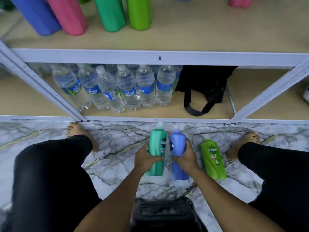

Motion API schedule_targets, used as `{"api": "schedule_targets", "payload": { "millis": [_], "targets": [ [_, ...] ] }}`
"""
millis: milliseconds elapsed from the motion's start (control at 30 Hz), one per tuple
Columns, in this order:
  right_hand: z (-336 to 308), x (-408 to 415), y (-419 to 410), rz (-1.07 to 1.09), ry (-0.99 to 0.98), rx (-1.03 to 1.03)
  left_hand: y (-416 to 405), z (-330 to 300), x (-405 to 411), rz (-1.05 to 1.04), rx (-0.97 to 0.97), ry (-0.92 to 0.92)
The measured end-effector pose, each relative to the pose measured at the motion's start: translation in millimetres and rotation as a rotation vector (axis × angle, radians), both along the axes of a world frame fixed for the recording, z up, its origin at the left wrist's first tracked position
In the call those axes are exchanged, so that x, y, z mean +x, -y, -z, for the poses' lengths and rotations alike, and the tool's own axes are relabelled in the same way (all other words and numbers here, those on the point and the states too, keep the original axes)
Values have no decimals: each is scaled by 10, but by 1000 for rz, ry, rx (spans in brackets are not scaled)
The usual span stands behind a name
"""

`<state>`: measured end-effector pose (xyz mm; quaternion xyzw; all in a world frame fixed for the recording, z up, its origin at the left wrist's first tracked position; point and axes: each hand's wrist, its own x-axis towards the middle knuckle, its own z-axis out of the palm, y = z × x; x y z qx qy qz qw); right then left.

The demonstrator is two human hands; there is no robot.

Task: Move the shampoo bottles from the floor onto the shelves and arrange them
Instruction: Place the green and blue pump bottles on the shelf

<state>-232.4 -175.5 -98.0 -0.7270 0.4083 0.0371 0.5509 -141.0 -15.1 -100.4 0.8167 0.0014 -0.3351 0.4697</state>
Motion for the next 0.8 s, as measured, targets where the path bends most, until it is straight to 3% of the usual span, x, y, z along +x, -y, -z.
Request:
{"api": "schedule_targets", "payload": {
  "millis": [433,800],
  "targets": [
    [-1528,425,292,94,552,-218,438,-1533,369,9,-371,400],
    [-2947,832,669,125,903,-364,985,-2787,835,-42,-611,758]
  ]
}}
